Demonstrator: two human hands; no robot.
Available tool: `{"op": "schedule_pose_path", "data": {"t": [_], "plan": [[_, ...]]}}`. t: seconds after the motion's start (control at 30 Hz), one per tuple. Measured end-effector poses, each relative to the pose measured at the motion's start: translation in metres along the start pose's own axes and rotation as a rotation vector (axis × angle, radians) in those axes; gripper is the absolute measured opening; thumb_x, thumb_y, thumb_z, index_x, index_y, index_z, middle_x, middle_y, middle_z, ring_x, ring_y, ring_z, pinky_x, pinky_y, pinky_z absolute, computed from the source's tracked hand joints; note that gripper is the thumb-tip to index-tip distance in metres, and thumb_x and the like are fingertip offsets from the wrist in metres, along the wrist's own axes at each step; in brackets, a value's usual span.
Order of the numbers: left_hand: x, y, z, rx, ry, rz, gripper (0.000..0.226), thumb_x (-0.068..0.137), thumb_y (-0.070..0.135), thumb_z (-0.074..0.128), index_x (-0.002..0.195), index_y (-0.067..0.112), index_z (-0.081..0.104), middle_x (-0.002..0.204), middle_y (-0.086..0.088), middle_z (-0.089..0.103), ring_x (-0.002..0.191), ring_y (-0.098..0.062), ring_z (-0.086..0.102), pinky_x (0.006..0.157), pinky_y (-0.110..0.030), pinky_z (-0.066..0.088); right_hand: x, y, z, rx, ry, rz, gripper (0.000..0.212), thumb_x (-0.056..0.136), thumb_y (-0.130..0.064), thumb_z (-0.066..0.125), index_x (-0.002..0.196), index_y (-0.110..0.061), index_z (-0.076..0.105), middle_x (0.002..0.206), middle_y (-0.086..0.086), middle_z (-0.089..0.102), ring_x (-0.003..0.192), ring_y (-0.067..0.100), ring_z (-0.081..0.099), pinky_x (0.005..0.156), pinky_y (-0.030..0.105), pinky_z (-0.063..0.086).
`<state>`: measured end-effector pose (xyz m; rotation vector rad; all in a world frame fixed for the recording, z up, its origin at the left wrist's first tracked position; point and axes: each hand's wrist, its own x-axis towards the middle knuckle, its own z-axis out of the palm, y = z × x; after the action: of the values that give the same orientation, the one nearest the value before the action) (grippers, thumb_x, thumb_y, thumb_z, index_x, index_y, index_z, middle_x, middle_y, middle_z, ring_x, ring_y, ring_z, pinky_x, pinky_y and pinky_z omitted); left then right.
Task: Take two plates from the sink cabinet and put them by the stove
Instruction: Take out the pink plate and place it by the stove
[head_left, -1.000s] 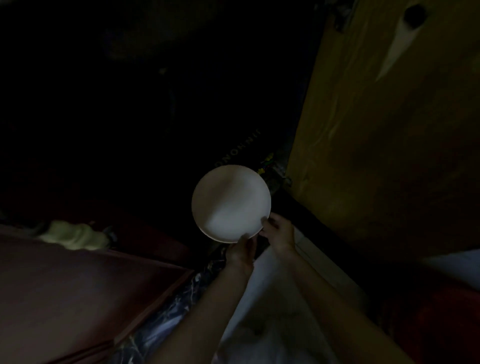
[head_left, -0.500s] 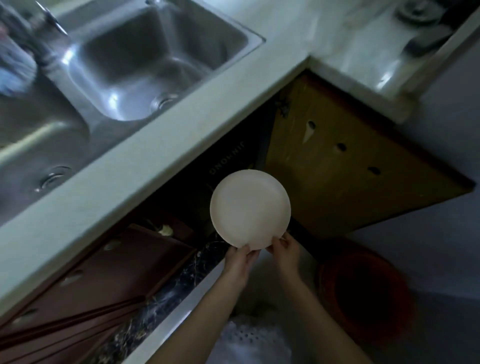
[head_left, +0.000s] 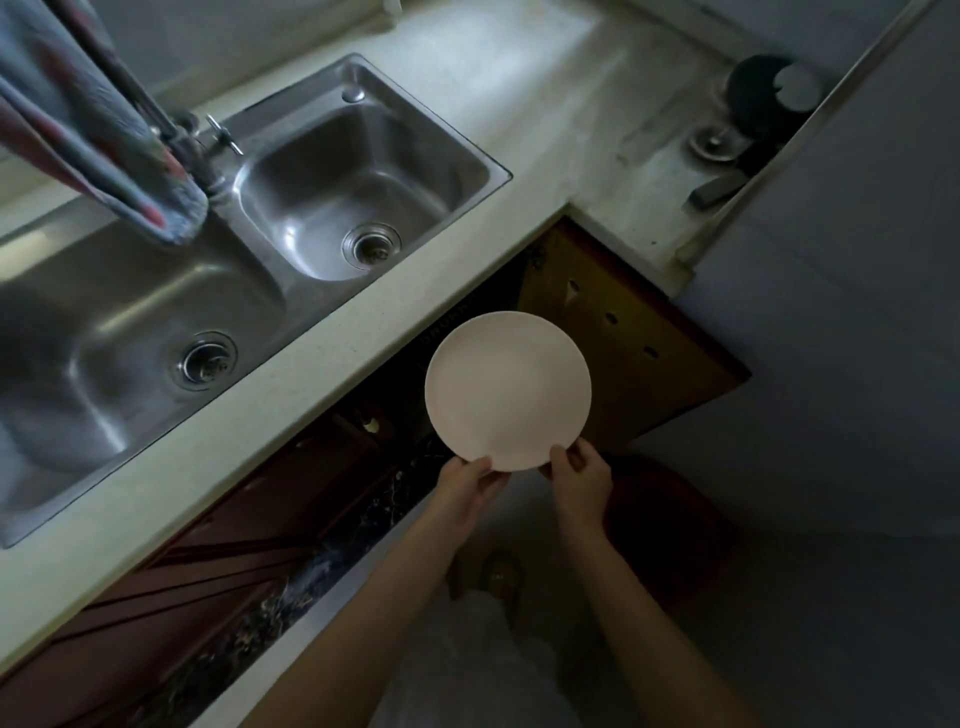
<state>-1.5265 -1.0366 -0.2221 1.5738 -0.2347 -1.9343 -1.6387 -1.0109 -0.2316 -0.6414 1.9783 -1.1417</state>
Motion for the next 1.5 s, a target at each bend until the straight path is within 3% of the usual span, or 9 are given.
{"op": "schedule_pose_path", "data": {"t": [0.1,0.23,0.4,0.53,0.77,0.97,1.1,1.27,1.5], "plan": [[-0.025,0.016,-0.004,-0.040,0.002,0.047,0.043,0.094,-0.004,0.038,0.137,0.000,0.037,0.135,-0.020,0.049,0.122,-0.034,0.050,0.094,-0.037,0.045,-0.015,-0.026,-0.009,0.001,0.026,-0.057,0.012,0.087,-0.008,0.054,0.089,-0.014,0.063,0.074,-0.016,0.056,0.069,-0.005,0.050,0.054,0.006,0.037],[-0.055,0.038,-0.018,-0.073,-0.032,0.087,0.036,0.095,-0.001,0.038,0.130,0.002,0.044,0.122,-0.014,0.055,0.100,-0.023,0.058,0.083,-0.034,0.049,-0.028,-0.050,-0.015,0.001,-0.022,-0.123,0.013,0.088,-0.012,0.053,0.089,-0.014,0.065,0.073,-0.019,0.057,0.070,-0.003,0.053,0.060,0.013,0.041],[-0.078,0.065,-0.047,-0.101,-0.007,0.186,0.033,0.095,0.000,0.039,0.127,0.000,0.046,0.095,-0.005,0.061,0.083,-0.016,0.058,0.069,-0.028,0.053,-0.036,-0.071,-0.011,-0.025,-0.171,-0.187,0.016,0.089,-0.013,0.051,0.079,-0.018,0.062,0.074,-0.005,0.063,0.073,0.009,0.059,0.068,0.027,0.051],[-0.094,0.080,-0.079,-0.163,-0.033,0.283,0.032,0.095,0.003,0.041,0.126,0.003,0.049,0.096,-0.005,0.063,0.083,-0.017,0.060,0.060,-0.020,0.058,-0.038,-0.089,0.005,-0.005,-0.308,-0.218,0.015,0.089,-0.012,0.051,0.081,-0.016,0.064,0.078,-0.002,0.065,0.074,0.009,0.062,0.068,0.026,0.055],[-0.118,0.089,-0.124,-0.298,-0.015,0.446,0.030,0.096,0.006,0.038,0.124,0.008,0.051,0.100,-0.004,0.064,0.078,-0.010,0.068,0.067,-0.019,0.058,-0.045,-0.131,0.040,-0.059,-0.592,-0.310,0.019,0.089,-0.010,0.052,0.078,-0.018,0.065,0.081,0.001,0.067,0.081,0.015,0.064,0.071,0.031,0.056],[-0.140,0.084,-0.166,-0.415,0.101,0.573,0.030,0.095,0.006,0.042,0.123,0.010,0.053,0.103,-0.004,0.069,0.088,-0.014,0.066,0.086,-0.033,0.054,-0.066,-0.155,0.086,-0.093,-0.807,-0.343,0.028,0.089,-0.013,0.052,0.075,-0.033,0.066,0.079,-0.011,0.069,0.079,0.007,0.066,0.063,0.017,0.055],[-0.162,0.076,-0.198,-0.533,0.205,0.652,0.024,0.094,0.005,0.044,0.109,0.016,0.061,0.092,0.002,0.075,0.080,-0.010,0.070,0.075,-0.025,0.059,-0.089,-0.157,0.123,-0.133,-0.941,-0.331,0.015,0.089,-0.013,0.052,0.093,-0.018,0.066,0.078,0.000,0.072,0.069,0.013,0.066,0.066,0.030,0.057],[-0.193,0.056,-0.243,-0.664,0.347,0.698,0.016,0.094,0.004,0.045,0.100,0.011,0.059,0.092,-0.004,0.070,0.073,-0.010,0.069,0.068,-0.023,0.059,-0.138,-0.151,0.167,-0.154,-1.069,-0.326,0.018,0.089,-0.014,0.054,0.105,-0.016,0.061,0.082,0.000,0.070,0.067,0.006,0.067,0.050,0.013,0.050],[-0.243,0.026,-0.334,-0.781,0.466,0.779,0.010,0.093,0.009,0.049,0.095,0.013,0.058,0.085,0.002,0.075,0.076,-0.011,0.070,0.074,-0.025,0.058,-0.232,-0.132,0.229,-0.209,-1.238,-0.360,0.019,0.087,-0.016,0.057,0.104,-0.017,0.064,0.067,-0.012,0.073,0.070,0.007,0.069,0.075,0.039,0.058]]}}
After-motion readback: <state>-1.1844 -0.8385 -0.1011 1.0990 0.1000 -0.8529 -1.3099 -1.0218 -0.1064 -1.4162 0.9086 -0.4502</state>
